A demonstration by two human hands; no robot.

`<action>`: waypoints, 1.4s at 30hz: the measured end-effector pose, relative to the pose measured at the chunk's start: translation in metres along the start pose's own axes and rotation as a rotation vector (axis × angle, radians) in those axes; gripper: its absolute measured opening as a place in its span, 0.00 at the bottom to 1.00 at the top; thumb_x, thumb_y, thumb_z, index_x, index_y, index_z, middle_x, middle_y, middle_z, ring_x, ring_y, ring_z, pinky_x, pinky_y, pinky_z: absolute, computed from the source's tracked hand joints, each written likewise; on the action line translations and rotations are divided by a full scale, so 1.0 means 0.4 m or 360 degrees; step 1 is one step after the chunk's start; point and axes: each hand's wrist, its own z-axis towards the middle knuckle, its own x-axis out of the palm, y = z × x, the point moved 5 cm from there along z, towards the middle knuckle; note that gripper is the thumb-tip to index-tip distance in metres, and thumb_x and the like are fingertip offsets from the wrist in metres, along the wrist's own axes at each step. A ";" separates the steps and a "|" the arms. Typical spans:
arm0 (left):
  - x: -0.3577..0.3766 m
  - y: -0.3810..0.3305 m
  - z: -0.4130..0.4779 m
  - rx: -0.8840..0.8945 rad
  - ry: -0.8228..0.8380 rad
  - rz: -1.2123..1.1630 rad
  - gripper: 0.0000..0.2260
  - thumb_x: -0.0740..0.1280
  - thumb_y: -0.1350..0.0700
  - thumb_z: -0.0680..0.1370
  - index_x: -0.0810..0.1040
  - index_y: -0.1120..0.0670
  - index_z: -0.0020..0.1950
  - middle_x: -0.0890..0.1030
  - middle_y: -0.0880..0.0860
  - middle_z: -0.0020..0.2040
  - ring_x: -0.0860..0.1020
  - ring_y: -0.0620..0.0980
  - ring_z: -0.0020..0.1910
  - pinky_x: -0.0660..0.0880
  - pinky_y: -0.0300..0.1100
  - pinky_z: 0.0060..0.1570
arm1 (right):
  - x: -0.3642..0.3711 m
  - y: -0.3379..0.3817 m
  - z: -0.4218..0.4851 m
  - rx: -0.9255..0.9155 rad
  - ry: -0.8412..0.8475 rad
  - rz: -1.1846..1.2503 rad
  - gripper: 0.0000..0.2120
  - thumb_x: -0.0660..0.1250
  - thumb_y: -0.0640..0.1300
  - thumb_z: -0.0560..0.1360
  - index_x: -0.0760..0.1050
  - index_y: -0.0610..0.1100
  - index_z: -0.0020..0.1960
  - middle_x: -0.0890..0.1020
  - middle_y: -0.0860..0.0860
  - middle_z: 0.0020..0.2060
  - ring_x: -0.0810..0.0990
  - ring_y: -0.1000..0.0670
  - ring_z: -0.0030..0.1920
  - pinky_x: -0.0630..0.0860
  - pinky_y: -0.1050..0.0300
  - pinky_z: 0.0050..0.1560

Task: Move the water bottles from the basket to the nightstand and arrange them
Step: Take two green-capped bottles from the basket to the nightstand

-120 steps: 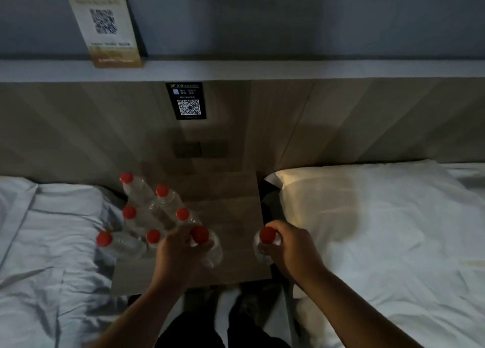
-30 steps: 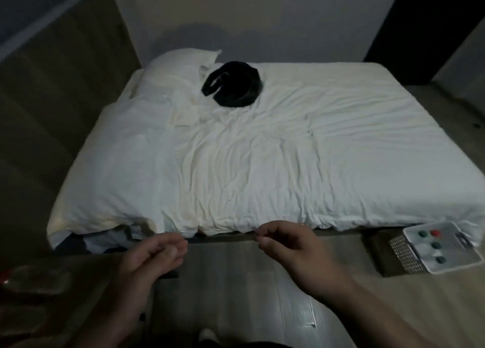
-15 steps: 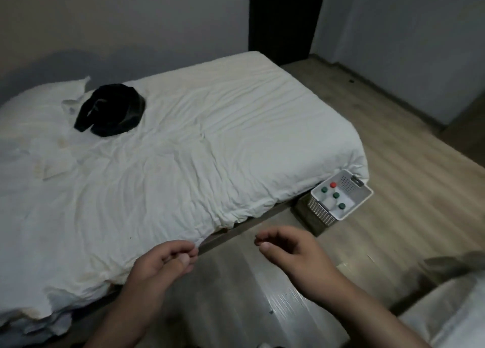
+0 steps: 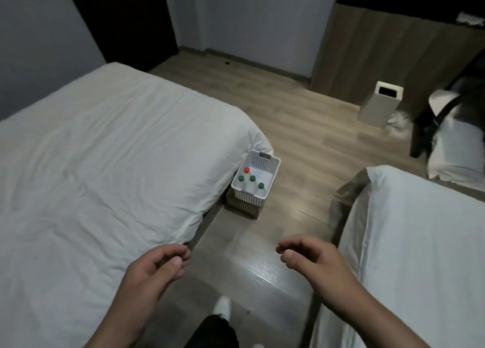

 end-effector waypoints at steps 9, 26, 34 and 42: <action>-0.010 -0.032 0.239 -0.0099 0.0203 0.0129 0.10 0.62 0.71 0.77 0.81 0.63 0.49 0.85 0.59 0.44 0.82 0.58 0.49 0.80 0.41 0.47 | 0.029 0.062 0.140 0.0034 -0.0210 -0.0032 0.07 0.70 0.37 0.73 0.82 0.47 0.47 0.85 0.49 0.44 0.83 0.50 0.47 0.78 0.56 0.51; 0.637 -0.095 0.506 -0.0125 0.0802 0.0491 0.18 0.71 0.44 0.59 0.85 0.48 0.46 0.86 0.55 0.47 0.82 0.59 0.52 0.77 0.54 0.58 | -0.442 -0.101 0.199 0.0348 -0.0787 0.0411 0.10 0.68 0.33 0.74 0.83 0.47 0.45 0.86 0.49 0.45 0.84 0.49 0.49 0.78 0.46 0.59; 0.915 -0.168 0.588 -0.0073 0.0729 0.0391 0.18 0.72 0.45 0.59 0.86 0.51 0.45 0.85 0.58 0.47 0.82 0.58 0.52 0.77 0.53 0.57 | -0.784 -0.034 0.363 0.0291 -0.0758 0.0373 0.10 0.68 0.36 0.74 0.83 0.50 0.45 0.86 0.50 0.44 0.84 0.50 0.49 0.77 0.45 0.59; 0.845 -0.179 0.721 -0.0113 0.0331 0.0372 0.09 0.65 0.72 0.75 0.82 0.64 0.48 0.85 0.60 0.44 0.83 0.53 0.43 0.80 0.34 0.39 | -0.819 0.084 0.661 0.0188 -0.0400 0.0219 0.07 0.69 0.36 0.74 0.83 0.46 0.47 0.86 0.50 0.43 0.83 0.46 0.49 0.79 0.52 0.55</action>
